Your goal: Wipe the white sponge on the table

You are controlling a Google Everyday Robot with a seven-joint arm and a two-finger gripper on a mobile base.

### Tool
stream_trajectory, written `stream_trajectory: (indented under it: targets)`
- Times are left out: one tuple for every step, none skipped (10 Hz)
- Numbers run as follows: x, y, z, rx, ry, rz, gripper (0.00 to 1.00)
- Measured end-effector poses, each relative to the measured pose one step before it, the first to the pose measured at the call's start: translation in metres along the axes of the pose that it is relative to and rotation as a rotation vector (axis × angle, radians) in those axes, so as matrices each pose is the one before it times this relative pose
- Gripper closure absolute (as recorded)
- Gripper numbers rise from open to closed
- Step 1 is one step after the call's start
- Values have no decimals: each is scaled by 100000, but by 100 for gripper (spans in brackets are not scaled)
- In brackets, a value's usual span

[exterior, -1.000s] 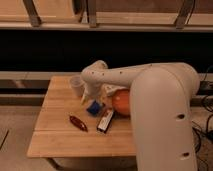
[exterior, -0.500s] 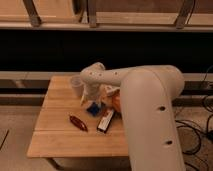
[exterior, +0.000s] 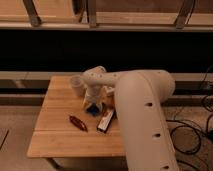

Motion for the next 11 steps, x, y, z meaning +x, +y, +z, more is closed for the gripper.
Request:
stream_trajectory:
  targets:
    - [-81,-43,74,79,836,-130,62]
    - [-69,93,104,-186,373,-136,70]
    - [10,-3,86,-161,622,59,80]
    - [74,23,168,-234,786,39,92]
    - [145,25,112,-92,613,15,97]
    - [652,-130,274,396,1821,45,100]
    - [748,-239,180,734,1466,236,100]
    - [968,-782,56,1525,1318,2423,100]
    - [260,-1031,-214,1025,-103,2609,100]
    - [-342,-1472,-731,1518,-1788,3421,100]
    - [-747,-963,-606,1479,-2274,1375,100]
